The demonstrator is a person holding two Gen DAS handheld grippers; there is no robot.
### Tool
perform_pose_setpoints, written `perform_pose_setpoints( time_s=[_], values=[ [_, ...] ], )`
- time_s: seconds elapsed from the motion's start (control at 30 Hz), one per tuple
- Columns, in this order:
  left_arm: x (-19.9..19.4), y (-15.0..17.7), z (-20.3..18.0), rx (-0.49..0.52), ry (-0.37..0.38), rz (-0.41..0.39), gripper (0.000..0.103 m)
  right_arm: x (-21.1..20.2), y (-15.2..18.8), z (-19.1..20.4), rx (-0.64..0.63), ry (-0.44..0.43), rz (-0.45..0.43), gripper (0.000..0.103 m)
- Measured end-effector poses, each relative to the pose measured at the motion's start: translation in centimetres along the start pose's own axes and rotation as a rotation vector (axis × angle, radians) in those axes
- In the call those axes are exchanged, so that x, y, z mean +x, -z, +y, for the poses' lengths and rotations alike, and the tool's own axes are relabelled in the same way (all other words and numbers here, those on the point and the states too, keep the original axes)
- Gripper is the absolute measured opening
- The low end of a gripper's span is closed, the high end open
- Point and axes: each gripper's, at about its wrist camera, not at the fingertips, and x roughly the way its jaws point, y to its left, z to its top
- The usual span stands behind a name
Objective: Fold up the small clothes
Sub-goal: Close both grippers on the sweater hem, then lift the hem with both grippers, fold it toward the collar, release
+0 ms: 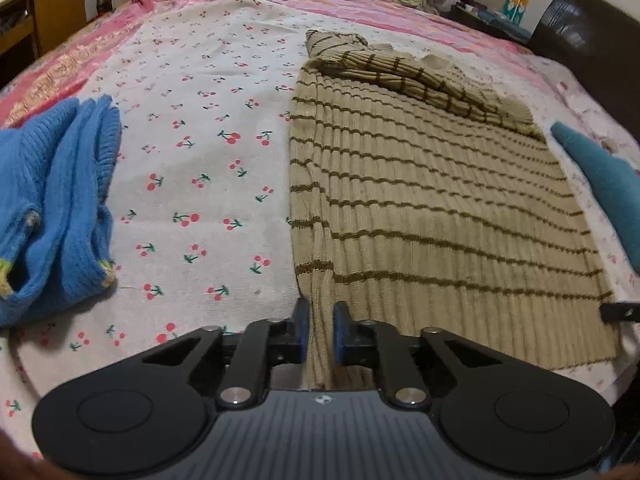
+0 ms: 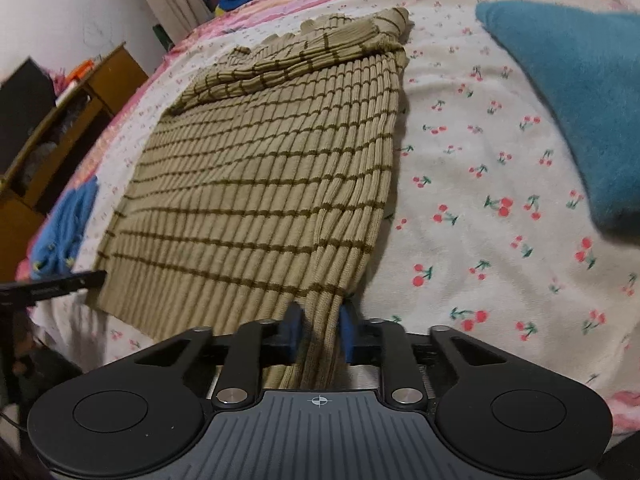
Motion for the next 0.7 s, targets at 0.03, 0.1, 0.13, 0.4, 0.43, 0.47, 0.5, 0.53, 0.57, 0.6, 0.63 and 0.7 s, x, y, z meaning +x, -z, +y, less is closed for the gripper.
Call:
perform_pose_setpoints(
  time_s=[0.03,0.1,0.13,0.4,0.43,0.47,0.5,0.53,0.57,0.6,0.63,0.7],
  values=[
    [0.0,-0.1,0.2,-0.015,0.026,0.002,0.016,0.0,0.0,0.0,0.007,-0.005,0.001,0.014],
    [0.0,-0.3,0.3,-0.028,0.059,0.001,0.016,-0.1,-0.2,-0.2,0.034,-0.024,-0.007,0.011],
    [-0.1,-0.5,0.4,-0.042,0.076,-0.001,0.015,-0.3,-0.3,-0.3,0.058,-0.047,-0.018,0.01],
    [-1.3,-3.9,1.3,-0.226,0.29,-0.118,0.014,-2.8,-4.6,0.2,0.167,-0.199,-0.177,0.009],
    [-1.4,-4.8,1.4,-0.248,0.312,-0.141,0.014,-3.0,-5.6,0.2,0.173,-0.215,-0.198,0.009],
    [-1.4,-5.7,1.4,-0.264,0.33,-0.163,0.014,-3.3,-6.6,0.3,0.18,-0.233,-0.221,0.009],
    [-1.4,-6.9,1.3,-0.274,0.346,-0.185,0.014,-3.5,-7.7,0.2,0.188,-0.249,-0.243,0.009],
    [-1.4,-8.3,1.1,-0.278,0.358,-0.21,0.014,-3.7,-8.9,0.2,0.195,-0.269,-0.267,0.009],
    [-1.3,-9.4,1.1,-0.278,0.361,-0.228,0.014,-3.8,-10.0,0.1,0.2,-0.281,-0.286,0.009],
    [-1.1,-10.9,0.9,-0.274,0.359,-0.255,0.014,-3.8,-11.0,0.1,0.204,-0.287,-0.305,0.009],
    [-0.9,-12.2,0.8,-0.269,0.354,-0.276,0.014,-3.7,-12.3,-0.1,0.209,-0.29,-0.328,0.009],
    [-0.5,-14.8,0.7,-0.27,0.351,-0.315,0.014,-3.4,-14.5,-0.6,0.222,-0.286,-0.363,0.009]
  ],
)
